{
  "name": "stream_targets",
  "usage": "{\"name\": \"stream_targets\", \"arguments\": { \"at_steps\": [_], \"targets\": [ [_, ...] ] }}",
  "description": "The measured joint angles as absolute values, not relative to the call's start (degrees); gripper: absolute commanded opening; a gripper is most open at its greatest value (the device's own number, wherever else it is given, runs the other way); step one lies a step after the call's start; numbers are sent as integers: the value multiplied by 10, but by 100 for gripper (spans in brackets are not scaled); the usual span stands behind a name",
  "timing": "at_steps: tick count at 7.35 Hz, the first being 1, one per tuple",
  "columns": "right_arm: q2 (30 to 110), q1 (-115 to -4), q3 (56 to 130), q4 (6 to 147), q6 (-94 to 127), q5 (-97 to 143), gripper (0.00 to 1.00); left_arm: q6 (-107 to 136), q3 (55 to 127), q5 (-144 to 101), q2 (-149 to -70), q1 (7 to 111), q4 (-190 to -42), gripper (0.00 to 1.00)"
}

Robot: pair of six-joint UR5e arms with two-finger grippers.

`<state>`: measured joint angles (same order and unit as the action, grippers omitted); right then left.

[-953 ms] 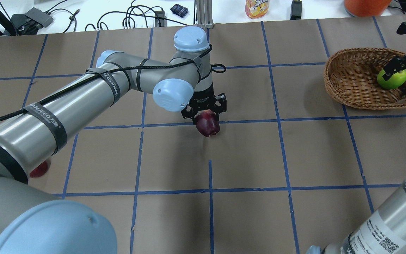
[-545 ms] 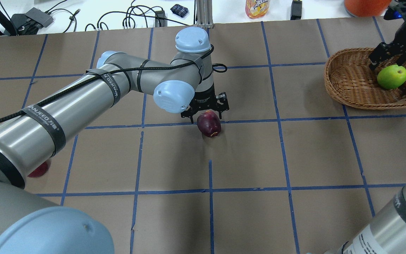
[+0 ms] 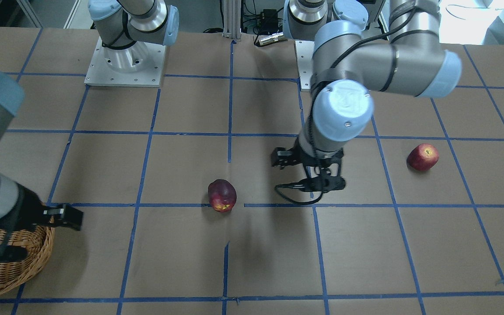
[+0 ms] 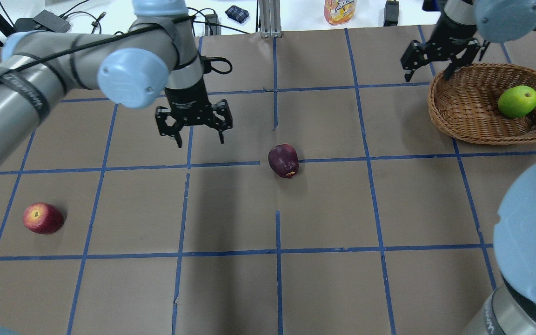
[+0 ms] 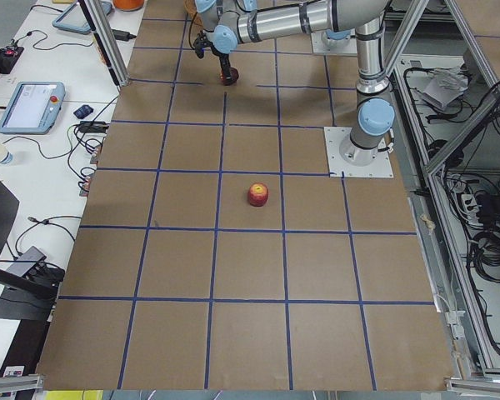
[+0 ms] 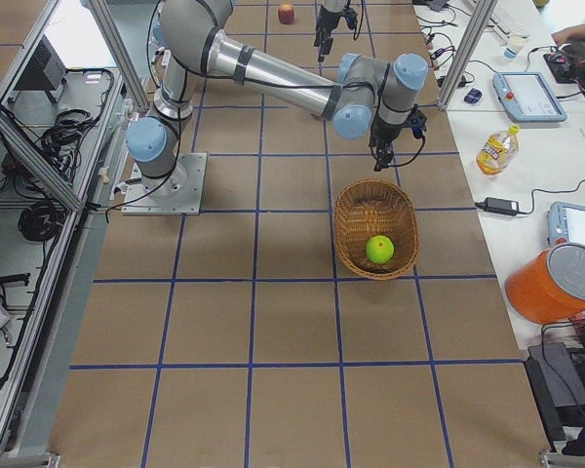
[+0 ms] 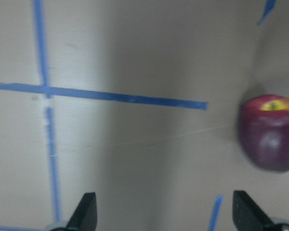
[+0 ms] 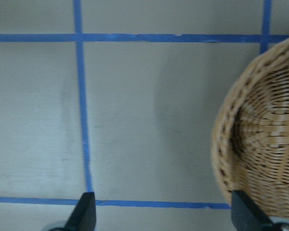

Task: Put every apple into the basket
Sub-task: 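Move left gripper toward red-yellow apple while right gripper returns toward center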

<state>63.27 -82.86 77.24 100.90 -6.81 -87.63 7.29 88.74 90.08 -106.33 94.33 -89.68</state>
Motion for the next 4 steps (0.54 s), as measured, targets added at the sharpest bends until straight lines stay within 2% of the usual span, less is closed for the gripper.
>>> {"name": "stream_targets", "arguments": {
  "at_steps": [2, 4],
  "targets": [
    [631, -920, 772, 1012, 54, -868, 100, -82, 914, 922, -1005, 832, -943, 95],
    [625, -988, 778, 1013, 99, -867, 100, -220, 963, 945, -968, 728, -929, 94]
  ]
}}
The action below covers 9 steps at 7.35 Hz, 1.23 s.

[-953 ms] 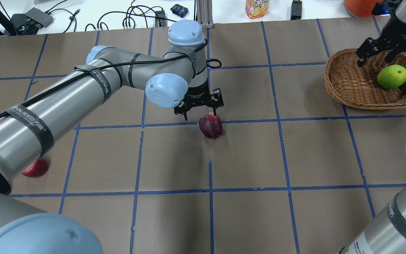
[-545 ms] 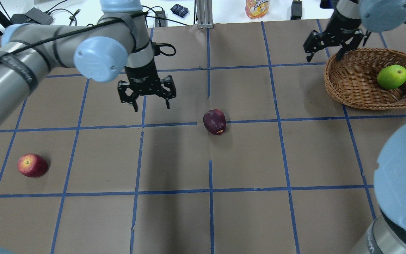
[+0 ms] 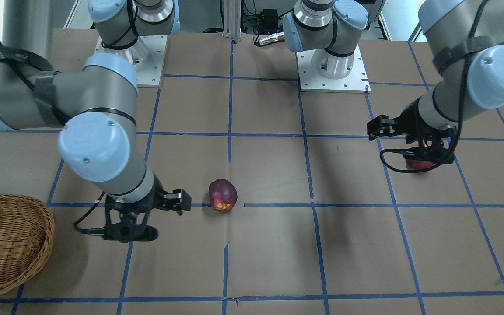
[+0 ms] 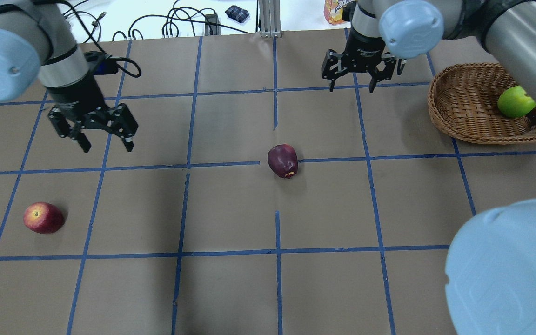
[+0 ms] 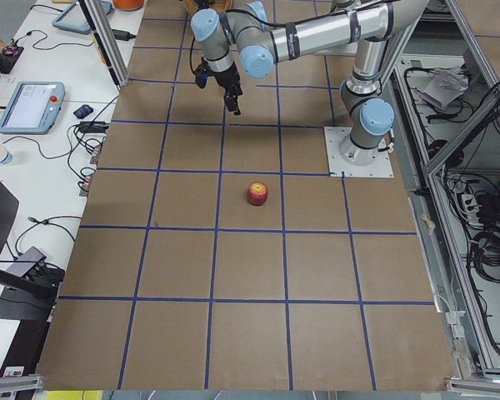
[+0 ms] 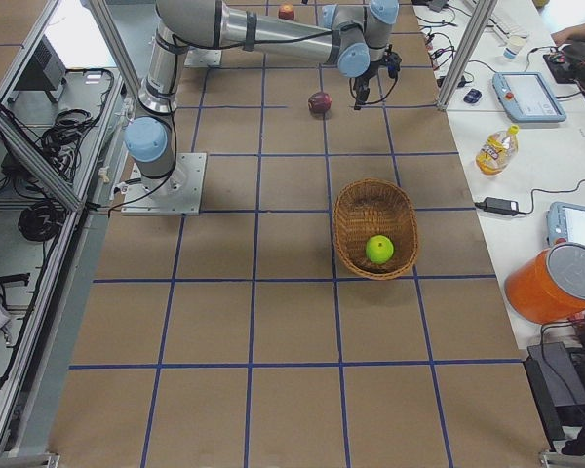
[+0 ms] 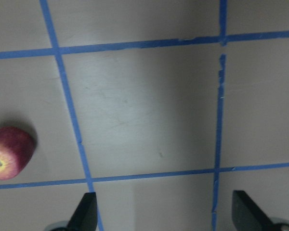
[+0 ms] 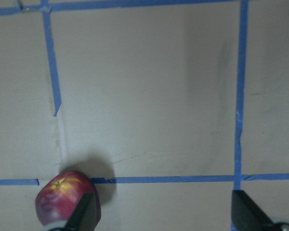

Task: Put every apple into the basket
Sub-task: 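Move left gripper toward red-yellow apple while right gripper returns toward center, then grasp dark red apple with right gripper while left grasps red-yellow apple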

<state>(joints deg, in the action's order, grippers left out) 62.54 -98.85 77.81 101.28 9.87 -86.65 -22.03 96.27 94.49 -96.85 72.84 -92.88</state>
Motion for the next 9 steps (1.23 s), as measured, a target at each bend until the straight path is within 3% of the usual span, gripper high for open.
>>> {"name": "stream_targets", "arguments": {
  "at_steps": [1, 5, 9],
  "targets": [
    [619, -1014, 786, 1023, 106, -866, 100, -280, 995, 961, -961, 683, -889, 99],
    [588, -1096, 828, 1109, 112, -870, 100, -514, 1152, 973, -979, 549, -606, 100],
    [579, -1108, 878, 1150, 110, -876, 100, -533, 1183, 1010, -1023, 539, -554, 100]
  ]
}}
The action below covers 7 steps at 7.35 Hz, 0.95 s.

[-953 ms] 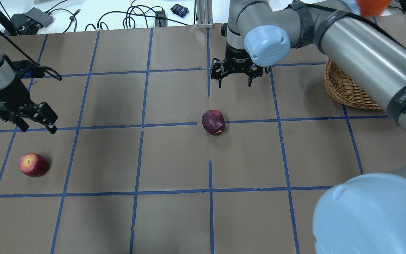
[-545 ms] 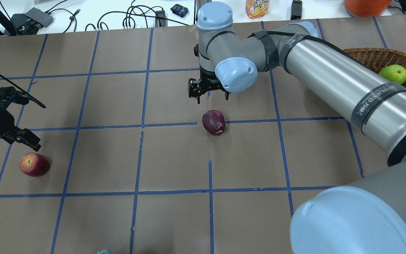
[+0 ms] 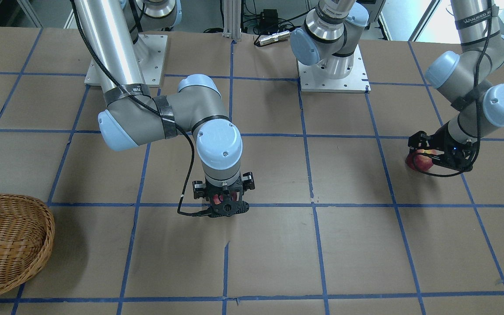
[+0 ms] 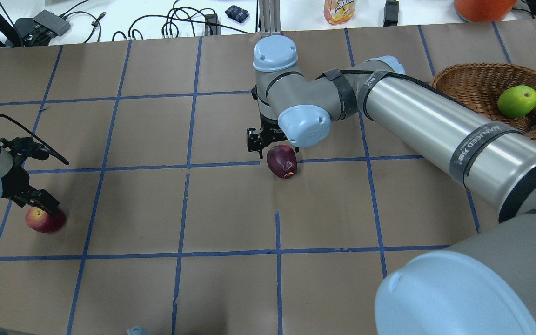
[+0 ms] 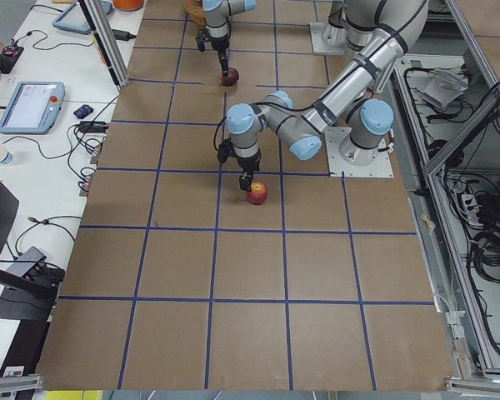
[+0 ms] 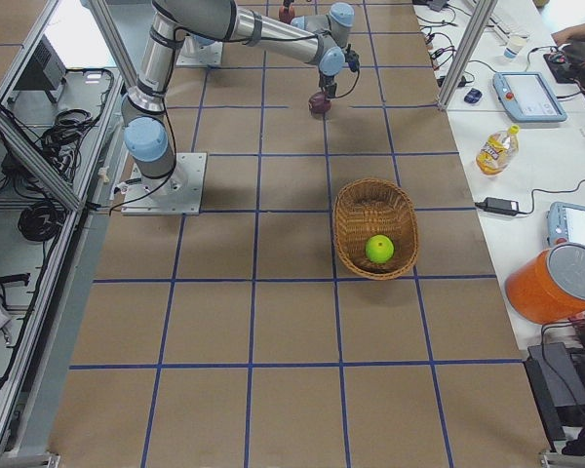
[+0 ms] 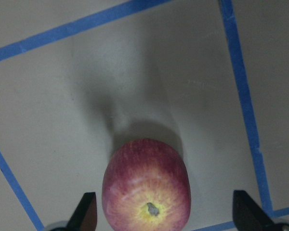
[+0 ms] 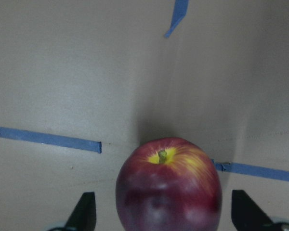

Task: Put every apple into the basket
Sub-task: 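Grasp dark red apple with right gripper while left grasps red-yellow apple, then carry dark red apple into basket with right gripper while left lifts red-yellow apple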

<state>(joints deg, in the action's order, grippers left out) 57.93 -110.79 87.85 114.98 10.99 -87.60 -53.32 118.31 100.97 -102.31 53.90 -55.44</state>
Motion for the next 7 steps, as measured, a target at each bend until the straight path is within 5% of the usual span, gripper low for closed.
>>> {"name": "stream_targets", "arguments": {
  "at_steps": [1, 2, 3, 4, 5, 7],
  "targets": [
    [574, -1108, 884, 1160, 108, -876, 100, -533, 1185, 1015, -1034, 539, -549, 100],
    [569, -1108, 888, 1167, 106, -876, 70, -533, 1186, 1017, -1045, 539, -544, 100],
    [563, -1108, 891, 1179, 104, -877, 7, -533, 1187, 1022, -1057, 539, -538, 100],
    [559, -1108, 892, 1189, 103, -878, 0, -533, 1188, 1029, -1070, 539, -527, 34],
    [558, -1106, 891, 1193, 103, -879, 0, -532, 1187, 1034, -1080, 539, -513, 10],
    [575, -1086, 876, 1185, 108, -878, 0, -530, 1181, 1038, -1081, 541, -510, 9]
  ]
}}
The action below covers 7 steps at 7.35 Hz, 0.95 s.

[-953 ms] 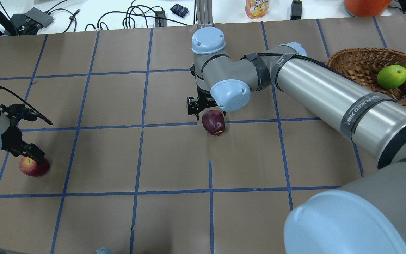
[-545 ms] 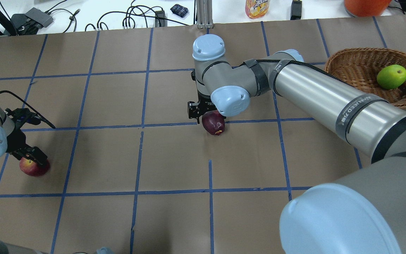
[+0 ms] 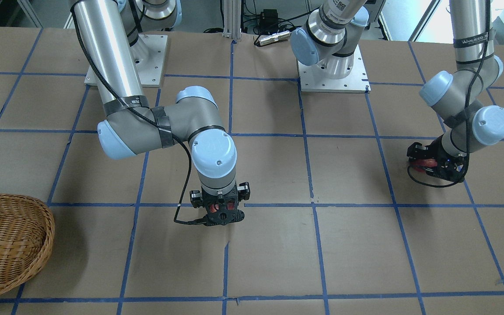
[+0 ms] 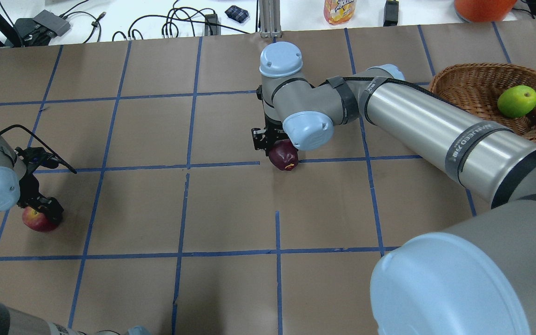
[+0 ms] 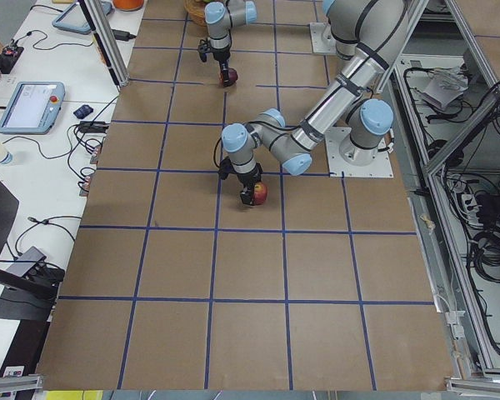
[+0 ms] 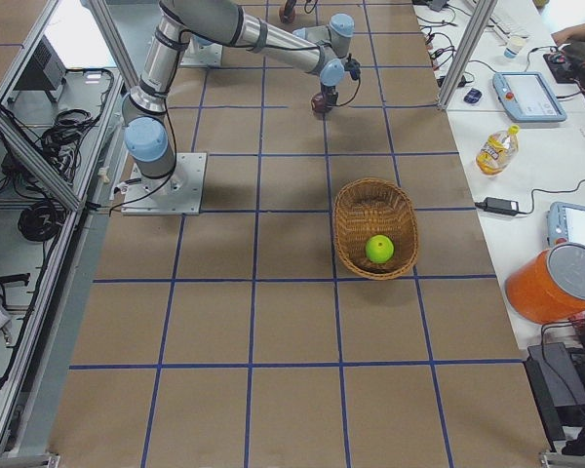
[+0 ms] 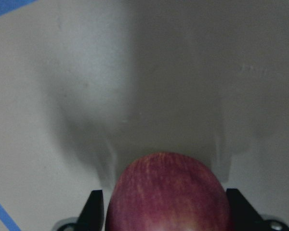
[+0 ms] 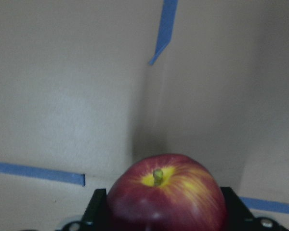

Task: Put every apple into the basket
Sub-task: 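Carry dark red apple into basket with right gripper while left lifts red-yellow apple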

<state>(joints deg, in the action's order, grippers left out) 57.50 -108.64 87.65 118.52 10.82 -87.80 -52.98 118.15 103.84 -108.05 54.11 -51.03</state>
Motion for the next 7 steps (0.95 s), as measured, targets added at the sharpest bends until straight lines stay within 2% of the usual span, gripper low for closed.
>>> {"name": "stream_targets", "arguments": {
  "at_steps": [3, 5, 7],
  "targets": [
    [649, -943, 821, 1068, 97, -875, 0, -439, 1113, 1029, -1060, 604, -630, 9],
    [657, -821, 805, 1042, 24, -881, 0, -293, 1040, 1003, -1042, 701, -756, 9],
    [647, -743, 803, 1045, -73, -920, 0, -108, 1014, 938, -1050, 798, -785, 9]
  ]
}}
